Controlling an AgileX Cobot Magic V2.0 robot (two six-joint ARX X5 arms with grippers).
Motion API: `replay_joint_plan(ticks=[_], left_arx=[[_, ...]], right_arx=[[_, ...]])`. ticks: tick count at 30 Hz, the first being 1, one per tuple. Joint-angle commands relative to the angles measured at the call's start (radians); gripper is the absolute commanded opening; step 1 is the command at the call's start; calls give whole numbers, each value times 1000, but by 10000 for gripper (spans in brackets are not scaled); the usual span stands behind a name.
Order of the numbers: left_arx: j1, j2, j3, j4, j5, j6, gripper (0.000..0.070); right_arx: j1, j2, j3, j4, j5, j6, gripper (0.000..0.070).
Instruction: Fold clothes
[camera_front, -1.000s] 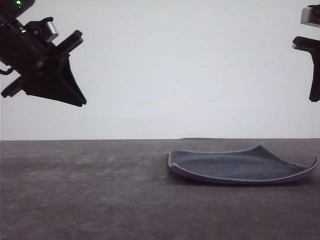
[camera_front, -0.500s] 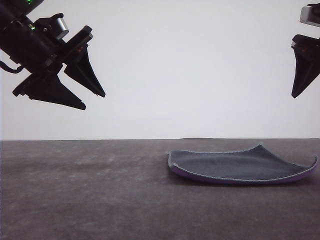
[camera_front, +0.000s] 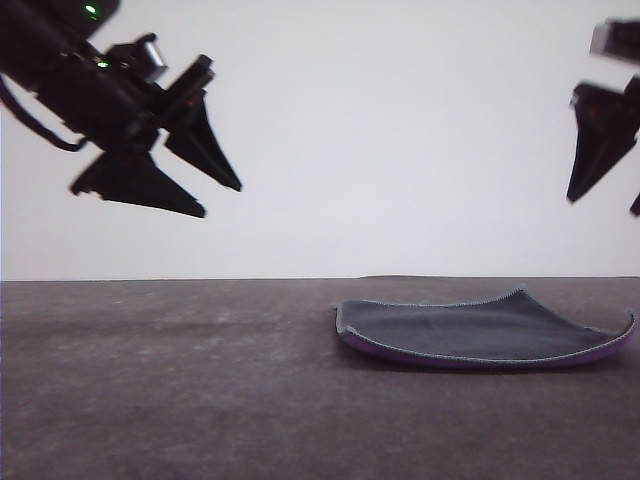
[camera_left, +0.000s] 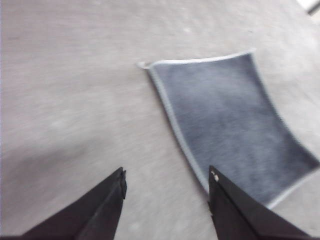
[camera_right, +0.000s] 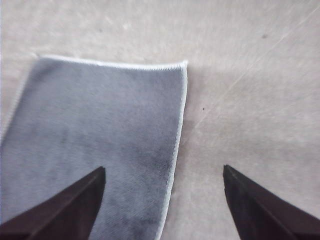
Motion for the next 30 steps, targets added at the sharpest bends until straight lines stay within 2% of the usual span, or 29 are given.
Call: replay_joint_plan(ticks=[1,5,11,18,24,30], left_arx=[[-9,64,72,-9,21,-1,314],[-25,200,219,-54,44,0,314],[-56,408,446,-142,63,0,313],[-79,608,639,-217,65,-10,313],[-91,710,714,-215,72,-50,313],[-105,741,714,-175,73,-68,312]], right_arx=[[-2,49,26,20,-17,3,471],[-3,159,78,49,-44,3,470],[-15,337,234,48,-71,2,470],[-45,505,389,46,-130,4,470],[-68,611,463,53,-224,23,469],[-71,675,470,88,-271,36,469]])
